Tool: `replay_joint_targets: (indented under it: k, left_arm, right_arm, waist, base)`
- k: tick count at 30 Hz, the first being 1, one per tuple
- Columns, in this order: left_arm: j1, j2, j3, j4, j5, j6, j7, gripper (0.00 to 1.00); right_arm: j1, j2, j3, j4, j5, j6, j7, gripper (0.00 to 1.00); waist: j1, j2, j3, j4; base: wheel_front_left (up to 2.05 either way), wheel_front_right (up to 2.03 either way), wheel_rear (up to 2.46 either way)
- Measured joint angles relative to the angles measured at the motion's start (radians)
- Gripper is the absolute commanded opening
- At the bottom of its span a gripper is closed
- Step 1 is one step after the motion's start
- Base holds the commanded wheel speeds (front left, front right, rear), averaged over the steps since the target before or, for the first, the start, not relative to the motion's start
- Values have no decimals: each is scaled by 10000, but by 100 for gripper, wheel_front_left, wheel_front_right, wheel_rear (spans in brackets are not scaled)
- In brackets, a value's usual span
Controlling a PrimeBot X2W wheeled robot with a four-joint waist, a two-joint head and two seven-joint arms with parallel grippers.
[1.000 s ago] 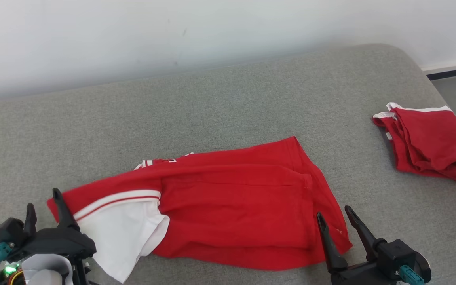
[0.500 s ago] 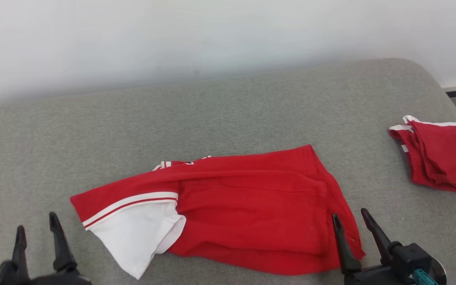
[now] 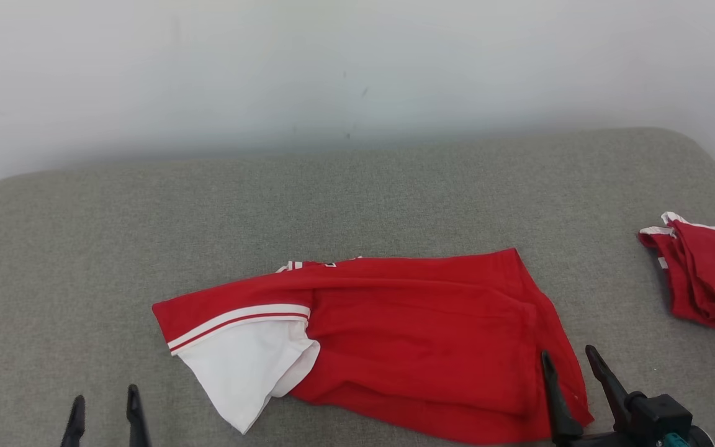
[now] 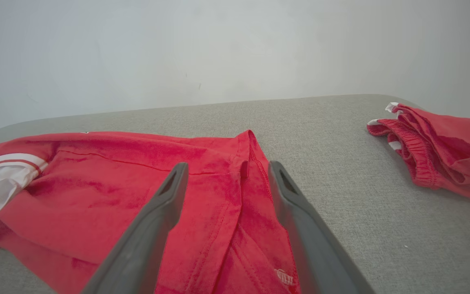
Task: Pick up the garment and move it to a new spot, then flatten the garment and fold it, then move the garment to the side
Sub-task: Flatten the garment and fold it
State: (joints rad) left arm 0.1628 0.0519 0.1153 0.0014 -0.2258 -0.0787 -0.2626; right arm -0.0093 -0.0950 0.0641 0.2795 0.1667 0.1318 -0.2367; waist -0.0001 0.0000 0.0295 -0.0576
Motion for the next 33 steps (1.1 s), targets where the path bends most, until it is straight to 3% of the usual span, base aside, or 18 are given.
replay_joint_targets:
  k: [8,33]
  left_arm:
    - [389,-10,-558,-92,328,96,2,100]
    - [616,-8,-451,1106,146,-92,0,100]
  right_arm:
    - [291,92,-226,46,17,0,79,100]
    - [629,150,-240,-67,-366,0,-104,100]
  waist:
    - [1,0,-370,209]
    - [0,0,-925,13]
  base:
    - [0,0,0]
    - [0,0,0]
